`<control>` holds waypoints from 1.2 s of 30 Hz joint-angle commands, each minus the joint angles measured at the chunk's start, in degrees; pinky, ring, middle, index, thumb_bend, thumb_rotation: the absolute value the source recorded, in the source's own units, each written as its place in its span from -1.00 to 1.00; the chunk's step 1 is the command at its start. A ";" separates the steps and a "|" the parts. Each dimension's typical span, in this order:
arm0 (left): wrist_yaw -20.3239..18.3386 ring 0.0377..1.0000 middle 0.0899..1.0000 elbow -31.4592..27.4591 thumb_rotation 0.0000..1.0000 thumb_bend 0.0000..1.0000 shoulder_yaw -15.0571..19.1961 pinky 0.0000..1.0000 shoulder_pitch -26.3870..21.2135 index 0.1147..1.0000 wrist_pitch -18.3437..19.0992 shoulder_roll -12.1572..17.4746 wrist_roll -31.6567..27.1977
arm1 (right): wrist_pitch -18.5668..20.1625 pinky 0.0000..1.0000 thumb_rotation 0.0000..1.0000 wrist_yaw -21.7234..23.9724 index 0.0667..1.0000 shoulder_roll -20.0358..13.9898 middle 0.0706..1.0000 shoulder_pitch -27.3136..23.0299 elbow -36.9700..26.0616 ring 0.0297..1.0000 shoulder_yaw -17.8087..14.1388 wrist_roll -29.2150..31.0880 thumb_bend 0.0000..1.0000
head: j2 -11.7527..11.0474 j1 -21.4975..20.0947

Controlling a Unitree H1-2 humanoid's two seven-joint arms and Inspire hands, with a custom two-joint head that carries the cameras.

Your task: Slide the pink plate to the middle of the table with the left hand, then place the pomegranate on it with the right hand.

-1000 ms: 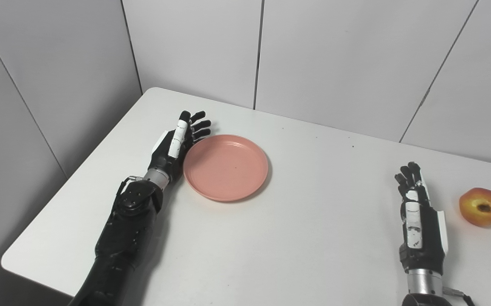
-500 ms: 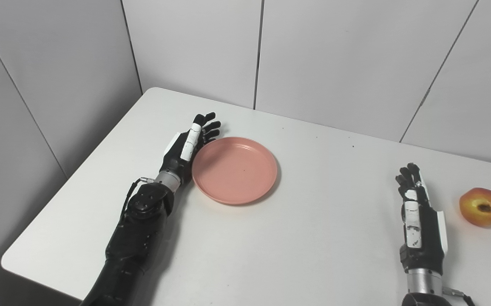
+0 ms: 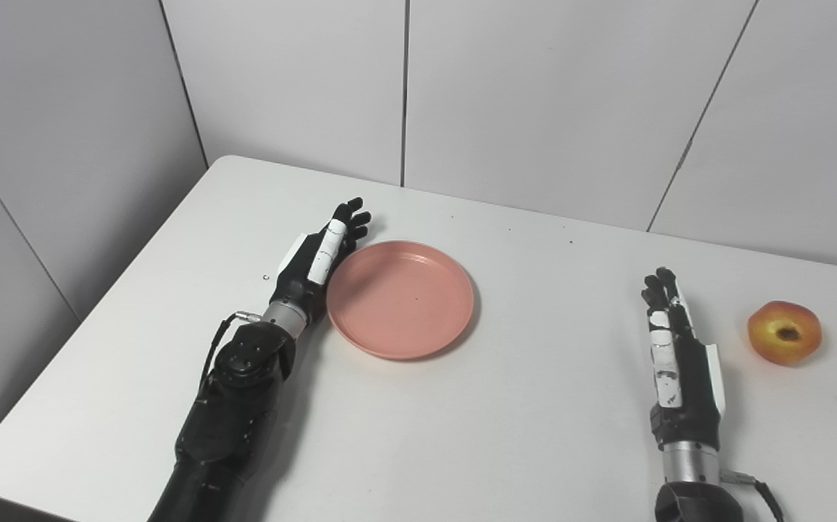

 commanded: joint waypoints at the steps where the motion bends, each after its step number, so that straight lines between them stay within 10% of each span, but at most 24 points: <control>1: -0.73 0.85 0.85 -1.77 1.00 0.67 -0.79 0.88 -0.98 0.88 -0.03 -0.39 0.60 | 0.98 0.99 0.92 -0.49 0.89 1.14 0.86 1.50 0.75 0.89 0.52 -0.21 0.23 | 0.00 0.05; 15: -0.36 0.86 0.87 -7.35 1.00 0.58 -2.20 0.90 0.12 0.88 6.76 -3.69 0.63 | 3.08 0.94 0.92 -1.54 0.88 2.74 0.86 1.35 -0.24 0.88 1.32 -1.65 0.27 | 1.64 -6.38; 36: 3.10 0.94 0.95 -13.53 1.00 0.53 -4.81 0.96 3.79 0.98 7.56 -10.92 4.26 | 3.29 0.91 0.95 -2.47 0.87 4.12 0.85 1.38 -0.34 0.88 1.78 -3.64 0.29 | 1.47 -10.71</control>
